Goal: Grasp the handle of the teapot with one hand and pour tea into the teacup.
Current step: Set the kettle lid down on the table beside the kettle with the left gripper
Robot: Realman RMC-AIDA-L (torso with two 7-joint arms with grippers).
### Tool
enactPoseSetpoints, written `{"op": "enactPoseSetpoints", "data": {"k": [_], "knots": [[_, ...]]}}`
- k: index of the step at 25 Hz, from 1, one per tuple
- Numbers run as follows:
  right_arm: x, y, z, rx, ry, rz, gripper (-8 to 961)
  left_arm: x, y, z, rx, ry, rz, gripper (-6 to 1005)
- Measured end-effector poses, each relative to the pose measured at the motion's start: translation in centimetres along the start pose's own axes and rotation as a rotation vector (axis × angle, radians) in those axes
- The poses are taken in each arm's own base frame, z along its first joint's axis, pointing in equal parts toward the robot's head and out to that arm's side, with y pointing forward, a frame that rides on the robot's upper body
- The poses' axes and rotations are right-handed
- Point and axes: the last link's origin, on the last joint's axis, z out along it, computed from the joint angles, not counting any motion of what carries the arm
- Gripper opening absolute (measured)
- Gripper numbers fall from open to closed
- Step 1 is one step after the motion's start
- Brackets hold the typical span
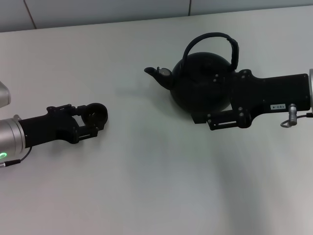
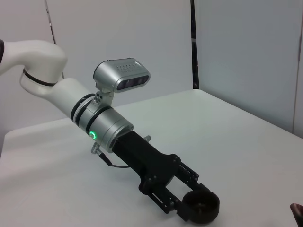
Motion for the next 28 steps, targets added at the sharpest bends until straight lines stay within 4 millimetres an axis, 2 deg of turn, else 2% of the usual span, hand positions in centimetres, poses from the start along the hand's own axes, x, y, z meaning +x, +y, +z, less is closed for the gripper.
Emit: {"op": "enactPoseSetpoints", "data": {"k": [8,16,28], "knots": [[-0.18,-0.07,0.09,-0.001,-0.002,-0.004,749,0.09,0.07,0.02,-0.011,-0.005,0.007,756],[-0.2,-0.11,0.08,0.001,-0.003,-0.002,748,0.25,0.05,0.0,-0.012,-0.001,0.011,864],[-0.13,-0.1,0.08,0.001,-0.003,0.0,748,0.6,0.05,-0.41,-0.017,0.019,0.026,864]]}}
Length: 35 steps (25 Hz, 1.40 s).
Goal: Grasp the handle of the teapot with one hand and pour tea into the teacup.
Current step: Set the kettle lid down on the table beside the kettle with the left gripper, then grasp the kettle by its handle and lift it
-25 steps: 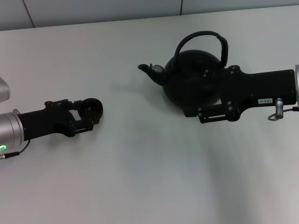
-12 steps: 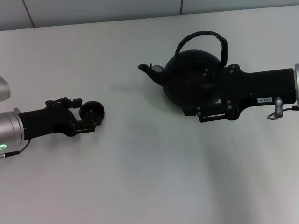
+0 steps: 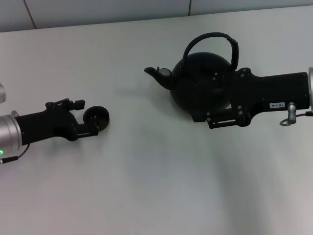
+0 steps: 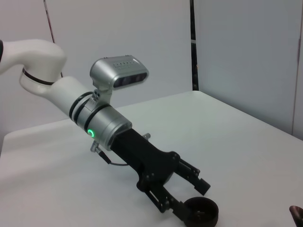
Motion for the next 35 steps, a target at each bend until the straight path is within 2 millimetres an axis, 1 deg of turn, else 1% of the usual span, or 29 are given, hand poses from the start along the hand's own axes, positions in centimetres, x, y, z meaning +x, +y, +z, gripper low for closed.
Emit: {"op": "enactPoseSetpoints", "data": {"k": [2,6,7,9,10,12,13,14,15,16,17,18,19,20,21,22,24,30,35], "knots": [[0.0,0.0,0.0,0.001,0.0,0.001,748,0.1,0.0,-0.2,0.001,0.008,0.001,864],[0.0,0.0,0.0,0.002,0.0,0.001,748,0.5,0.2,-1.3,-0.011,0.049,0.017,864],[0.1,0.0,-0.1,0.003,0.001,0.001,748,0.5,0.2,-1.3,-0.011,0.049,0.017,864],[0.1,-0.1,0.0,0.012,0.0,0.002,748,1.1,0.5,-2.5,-0.03,0.075,0.052,864],[0.1,-0.1,0.0,0.012,0.0,0.002,748,1.1,0.6,-2.7,-0.033,0.08,0.058,864],[0.1,-0.4,-0.1,0.035,-0.001,0.004,749,1.1,0.6,-2.7,-0.033,0.08,0.058,864],[0.2,-0.5,-0.1,0.047,-0.001,0.006,750,1.3,0.7,-3.2,-0.039,0.091,0.07,864],[0.3,-0.6,0.0,0.057,-0.001,0.01,750,1.3,0.7,-3.2,-0.039,0.091,0.07,864],[0.3,-0.6,0.0,0.057,-0.001,0.01,750,1.8,1.4,-4.6,-0.091,0.122,0.112,864],[0.3,-0.6,0.0,0.058,-0.001,0.01,750,1.8,1.4,-4.6,-0.091,0.122,0.112,864],[0.3,-0.7,0.0,0.062,-0.001,0.012,750,2.0,1.9,-5.4,-0.136,0.138,0.147,864],[0.4,-0.7,-0.1,0.066,-0.001,0.014,750,2.0,1.9,-5.4,-0.136,0.138,0.147,864],[0.6,-0.8,-0.2,0.078,-0.001,0.018,750,2.3,2.8,-6.7,-0.21,0.163,0.191,864],[0.6,-0.8,-0.2,0.078,-0.001,0.018,751,2.4,3.0,-7.4,-0.239,0.173,0.202,864],[0.6,-0.8,-0.2,0.083,-0.001,0.019,751,2.5,3.0,-8.0,-0.249,0.18,0.205,864],[0.6,-0.8,-0.3,0.086,-0.004,0.02,751,2.5,3.0,-8.0,-0.249,0.18,0.205,864],[0.5,-0.8,-0.4,0.089,-0.013,0.021,751,2.6,2.8,-9.7,-0.276,0.183,0.213,864],[0.4,-0.8,-0.4,0.093,-0.017,0.021,750,2.5,2.2,-10.5,-0.257,0.173,0.214,864],[-0.1,-0.9,-0.8,0.125,-0.024,0.015,750,2.0,2.0,-10.4,-0.244,0.138,0.214,864]]}}
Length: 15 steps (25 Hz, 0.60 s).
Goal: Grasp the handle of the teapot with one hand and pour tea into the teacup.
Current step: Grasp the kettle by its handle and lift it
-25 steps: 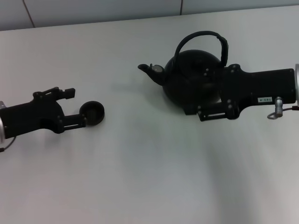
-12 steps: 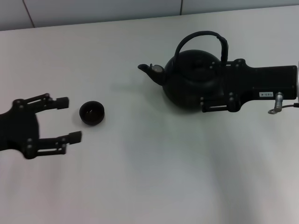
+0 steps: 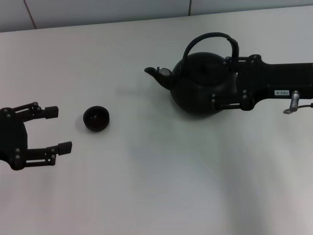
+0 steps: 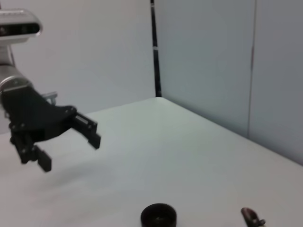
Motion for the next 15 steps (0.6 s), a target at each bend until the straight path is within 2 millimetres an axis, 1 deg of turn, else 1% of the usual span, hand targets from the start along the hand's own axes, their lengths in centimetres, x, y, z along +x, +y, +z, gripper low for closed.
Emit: {"op": "enactPoseSetpoints", "data": {"k": [6,8,9,10,13,14,15], "knots": [[0.0,0.1,-0.4,0.009,-0.001,-0.002,750,-0.3,0.1,0.4,-0.008,-0.017,-0.006,864],[0.0,0.1,-0.8,0.024,0.001,-0.006,750,-0.3,0.1,0.5,-0.006,-0.022,-0.006,864],[0.0,0.0,-1.5,0.067,0.004,-0.022,750,-0.3,0.1,0.5,-0.006,-0.022,-0.006,864],[0.0,0.0,-1.5,0.067,0.004,-0.022,750,-0.4,0.0,0.5,-0.002,-0.024,-0.007,864],[0.3,-0.3,-3.1,0.163,0.01,-0.035,750,-0.4,0.0,0.5,0.002,-0.025,-0.008,864],[0.4,-0.5,-4.1,0.204,0.005,-0.034,750,-0.4,0.0,0.5,0.002,-0.025,-0.008,864],[0.4,-0.5,-4.1,0.204,0.005,-0.034,750,-0.4,0.0,0.5,0.002,-0.025,-0.008,864]]}}
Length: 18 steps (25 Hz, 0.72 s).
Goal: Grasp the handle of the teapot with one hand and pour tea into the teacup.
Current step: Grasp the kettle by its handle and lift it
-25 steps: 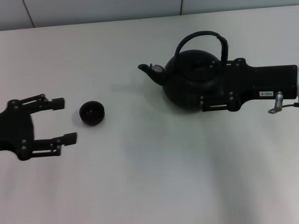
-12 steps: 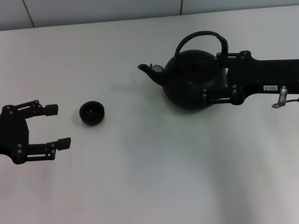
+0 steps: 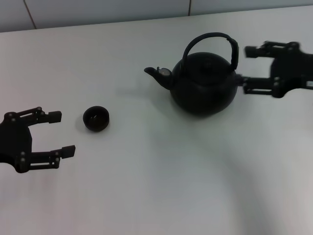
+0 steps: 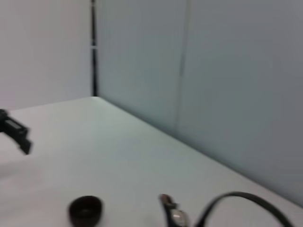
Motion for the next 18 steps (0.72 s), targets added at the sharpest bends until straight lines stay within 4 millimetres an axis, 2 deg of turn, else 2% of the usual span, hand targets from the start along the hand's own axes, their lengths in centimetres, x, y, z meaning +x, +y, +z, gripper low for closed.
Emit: {"op": "enactPoseSetpoints", "data": {"k": [4,9,13,18], "knots": [[1.2,-1.2,-1.8,0.083,-0.002,0.042,750,-0.5,0.0,0.5,0.004,-0.023,-0.009,864],[2.6,-2.0,-2.6,0.155,0.006,0.085,750,-0.5,-0.1,1.0,-0.002,-0.041,-0.005,864],[3.6,-2.3,-2.4,0.184,0.013,0.117,751,-0.3,-0.2,1.2,-0.002,-0.04,-0.001,864],[5.0,-2.4,-0.9,0.174,0.001,0.151,751,-0.2,-0.3,1.3,-0.004,-0.039,0.001,864]]}}
